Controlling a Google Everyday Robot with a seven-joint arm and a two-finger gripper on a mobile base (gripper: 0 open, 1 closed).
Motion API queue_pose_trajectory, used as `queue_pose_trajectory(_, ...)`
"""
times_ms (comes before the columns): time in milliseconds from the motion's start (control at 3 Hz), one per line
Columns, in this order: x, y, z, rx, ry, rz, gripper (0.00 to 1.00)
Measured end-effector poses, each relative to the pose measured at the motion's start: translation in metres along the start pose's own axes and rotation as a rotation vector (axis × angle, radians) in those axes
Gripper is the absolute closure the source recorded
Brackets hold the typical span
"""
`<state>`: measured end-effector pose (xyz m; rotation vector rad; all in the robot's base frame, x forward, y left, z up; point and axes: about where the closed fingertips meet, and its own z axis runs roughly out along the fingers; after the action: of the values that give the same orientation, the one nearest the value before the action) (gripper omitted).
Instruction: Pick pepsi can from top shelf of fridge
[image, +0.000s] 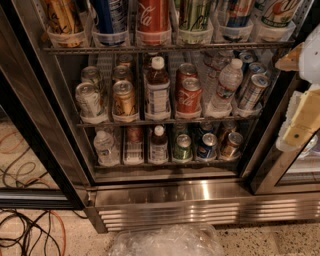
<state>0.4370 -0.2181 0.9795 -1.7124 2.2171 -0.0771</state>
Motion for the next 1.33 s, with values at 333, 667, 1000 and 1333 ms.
queue_pose_trajectory(333,0.002,-0.002,-0.001,-0.003,-0.103,0.059,0.0)
queue_pose_trajectory(667,-0.007,-0.005,0.0,-0.01,-0.283,0.132,0.0)
queue_pose_trajectory(1000,-0.026,-0.01,-0.001,0.008,-0.483,0.199,0.0)
queue_pose_trajectory(1333,-0.065,-0.011,-0.014,0.033,-0.682,0.265,0.0)
